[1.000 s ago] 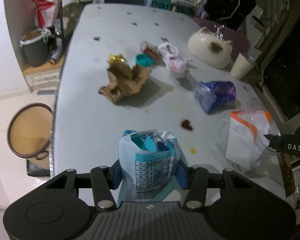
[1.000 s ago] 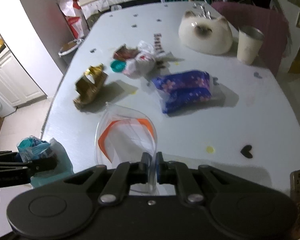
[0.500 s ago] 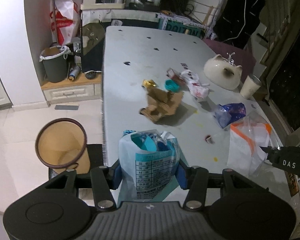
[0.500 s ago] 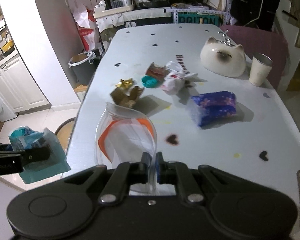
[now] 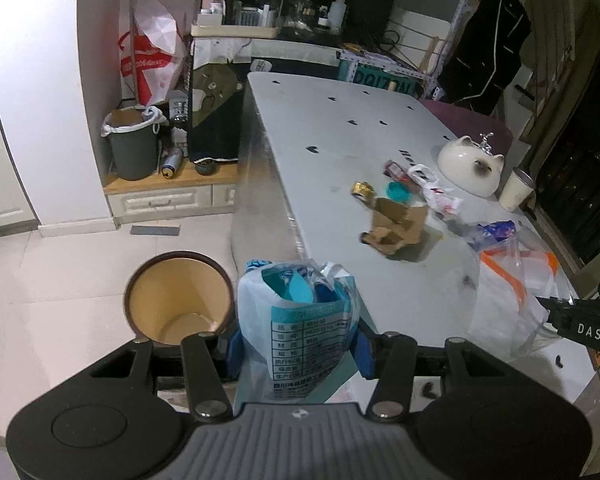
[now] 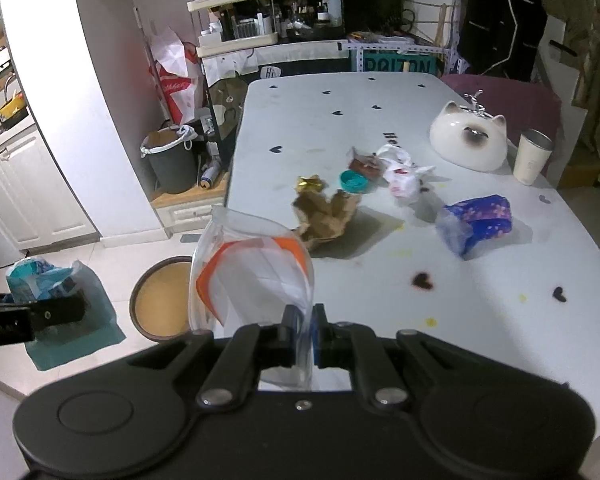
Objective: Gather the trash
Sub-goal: 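Carry both held bags over the tan wastebasket with both tools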
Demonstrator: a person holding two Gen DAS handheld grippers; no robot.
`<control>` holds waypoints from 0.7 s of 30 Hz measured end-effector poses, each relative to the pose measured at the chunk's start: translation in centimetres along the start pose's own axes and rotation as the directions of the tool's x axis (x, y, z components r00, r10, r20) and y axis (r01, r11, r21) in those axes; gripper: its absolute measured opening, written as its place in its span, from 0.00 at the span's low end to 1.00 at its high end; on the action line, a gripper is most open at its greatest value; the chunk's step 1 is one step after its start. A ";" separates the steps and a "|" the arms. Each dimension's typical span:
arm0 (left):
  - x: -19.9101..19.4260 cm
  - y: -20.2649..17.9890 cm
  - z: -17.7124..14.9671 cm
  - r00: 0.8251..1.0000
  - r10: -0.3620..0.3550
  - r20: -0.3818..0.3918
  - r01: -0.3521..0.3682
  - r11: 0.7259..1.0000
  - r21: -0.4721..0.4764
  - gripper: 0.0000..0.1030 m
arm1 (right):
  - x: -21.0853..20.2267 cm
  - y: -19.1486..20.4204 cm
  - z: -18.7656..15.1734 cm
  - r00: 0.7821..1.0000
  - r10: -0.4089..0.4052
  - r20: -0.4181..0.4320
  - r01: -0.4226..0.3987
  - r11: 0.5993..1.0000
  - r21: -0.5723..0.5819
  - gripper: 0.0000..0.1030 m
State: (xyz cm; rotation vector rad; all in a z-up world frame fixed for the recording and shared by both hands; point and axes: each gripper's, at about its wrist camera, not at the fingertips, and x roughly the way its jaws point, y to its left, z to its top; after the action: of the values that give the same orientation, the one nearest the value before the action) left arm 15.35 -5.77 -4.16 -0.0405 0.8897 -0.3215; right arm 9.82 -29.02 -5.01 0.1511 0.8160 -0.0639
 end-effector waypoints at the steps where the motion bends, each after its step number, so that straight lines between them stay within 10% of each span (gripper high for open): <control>1: -0.3 0.7 -0.1 1.000 0.002 0.002 -0.002 1.000 0.002 0.51 | 0.0 0.8 -0.1 1.000 -0.001 0.000 0.001 1.000 0.002 0.07; 21: -2.9 14.1 -1.4 0.993 0.118 -0.006 -0.118 0.985 -0.123 0.51 | 3.5 15.3 0.5 0.994 0.105 -0.019 -0.106 0.993 -0.050 0.07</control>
State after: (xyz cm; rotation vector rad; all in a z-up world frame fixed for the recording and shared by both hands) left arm 16.16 8.65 -5.21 -0.1018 0.9059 -0.1552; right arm 14.36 -14.00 -5.56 0.1468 0.8238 0.0580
